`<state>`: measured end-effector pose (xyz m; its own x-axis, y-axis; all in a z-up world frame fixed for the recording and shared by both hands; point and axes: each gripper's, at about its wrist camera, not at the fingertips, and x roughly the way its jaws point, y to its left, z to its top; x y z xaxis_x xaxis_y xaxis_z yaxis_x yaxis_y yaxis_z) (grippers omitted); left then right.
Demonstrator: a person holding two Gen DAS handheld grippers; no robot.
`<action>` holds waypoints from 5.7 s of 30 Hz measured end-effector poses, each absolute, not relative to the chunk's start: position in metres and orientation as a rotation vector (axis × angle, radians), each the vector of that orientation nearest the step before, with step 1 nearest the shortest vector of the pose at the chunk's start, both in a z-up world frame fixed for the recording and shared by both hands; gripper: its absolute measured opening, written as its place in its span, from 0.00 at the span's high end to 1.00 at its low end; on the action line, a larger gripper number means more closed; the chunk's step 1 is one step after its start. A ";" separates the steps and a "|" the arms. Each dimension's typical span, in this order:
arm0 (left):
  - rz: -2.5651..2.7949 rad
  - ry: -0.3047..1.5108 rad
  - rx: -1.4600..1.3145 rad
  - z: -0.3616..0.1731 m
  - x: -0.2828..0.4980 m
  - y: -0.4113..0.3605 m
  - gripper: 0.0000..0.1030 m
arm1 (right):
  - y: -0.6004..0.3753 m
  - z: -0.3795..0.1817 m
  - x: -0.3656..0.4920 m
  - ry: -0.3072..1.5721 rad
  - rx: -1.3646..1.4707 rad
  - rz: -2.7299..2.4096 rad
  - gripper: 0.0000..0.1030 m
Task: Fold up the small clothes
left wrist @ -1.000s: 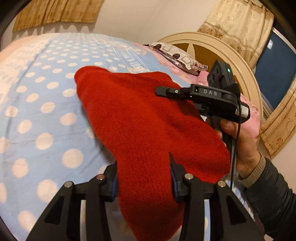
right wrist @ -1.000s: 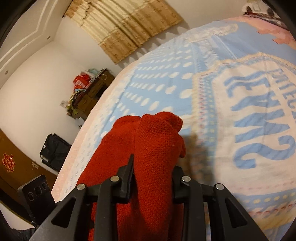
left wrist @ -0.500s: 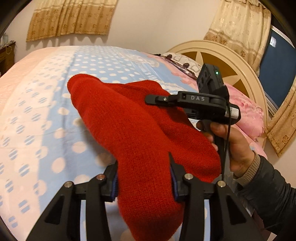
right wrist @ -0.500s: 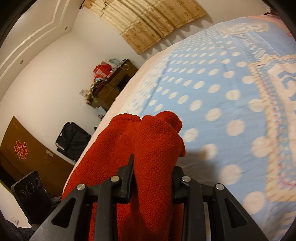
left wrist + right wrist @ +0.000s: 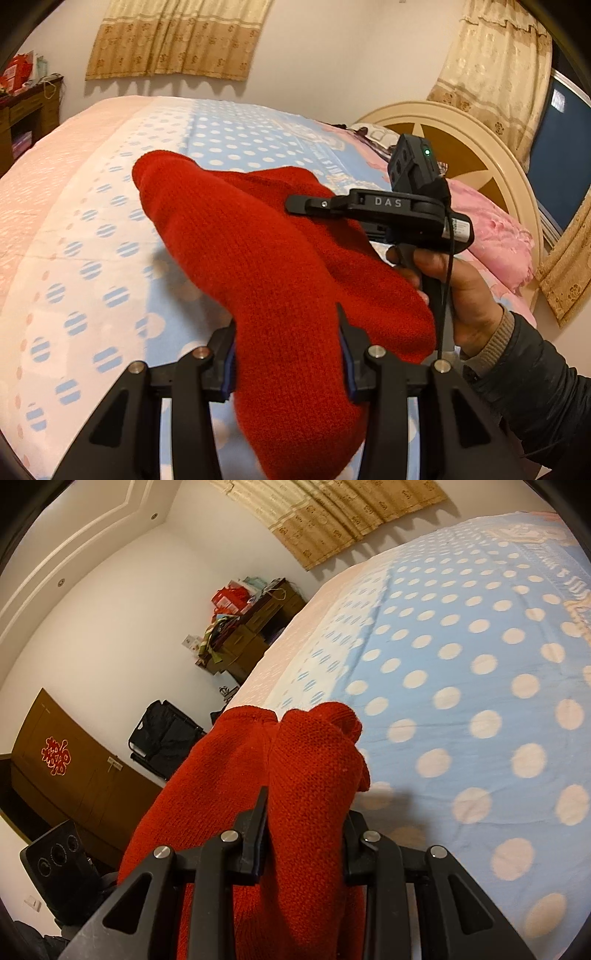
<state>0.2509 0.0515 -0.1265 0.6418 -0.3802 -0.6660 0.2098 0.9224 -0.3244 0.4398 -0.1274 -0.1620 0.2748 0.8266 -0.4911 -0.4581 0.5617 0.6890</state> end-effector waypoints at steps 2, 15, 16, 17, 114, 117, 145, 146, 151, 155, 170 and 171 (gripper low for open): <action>-0.330 0.802 -0.235 -0.126 0.246 0.056 0.58 | -0.119 -0.161 0.438 0.943 0.455 0.917 0.71; -0.260 0.784 -0.276 -0.131 0.212 0.088 0.58 | -0.059 -0.158 0.416 0.962 0.384 0.976 0.71; -0.255 0.782 -0.283 -0.131 0.210 0.090 0.58 | -0.054 -0.158 0.414 0.964 0.378 0.981 0.71; -0.247 0.779 -0.292 -0.133 0.207 0.094 0.58 | -0.048 -0.157 0.412 0.966 0.370 0.987 0.71; 0.345 0.519 -0.092 -0.091 0.049 0.135 0.01 | 0.017 -0.060 0.163 0.560 -0.096 0.834 0.33; 0.323 0.498 -0.075 -0.084 0.046 0.127 0.01 | 0.016 -0.053 0.144 0.517 -0.147 0.822 0.32; 0.289 0.499 -0.068 -0.092 0.043 0.109 0.01 | 0.002 -0.051 0.119 0.492 -0.157 0.835 0.30; 0.290 0.499 -0.068 -0.092 0.043 0.109 0.01 | 0.002 -0.051 0.119 0.493 -0.156 0.836 0.30; 0.289 0.501 -0.069 -0.093 0.043 0.109 0.01 | 0.002 -0.052 0.119 0.496 -0.156 0.837 0.30; 0.289 0.501 -0.068 -0.093 0.043 0.108 0.01 | 0.003 -0.053 0.118 0.495 -0.156 0.839 0.30; 0.285 0.509 -0.052 -0.092 0.044 0.107 0.00 | -0.001 -0.050 0.108 0.456 -0.136 0.833 0.30; 0.283 0.511 -0.050 -0.092 0.044 0.106 0.00 | -0.002 -0.050 0.108 0.451 -0.132 0.830 0.30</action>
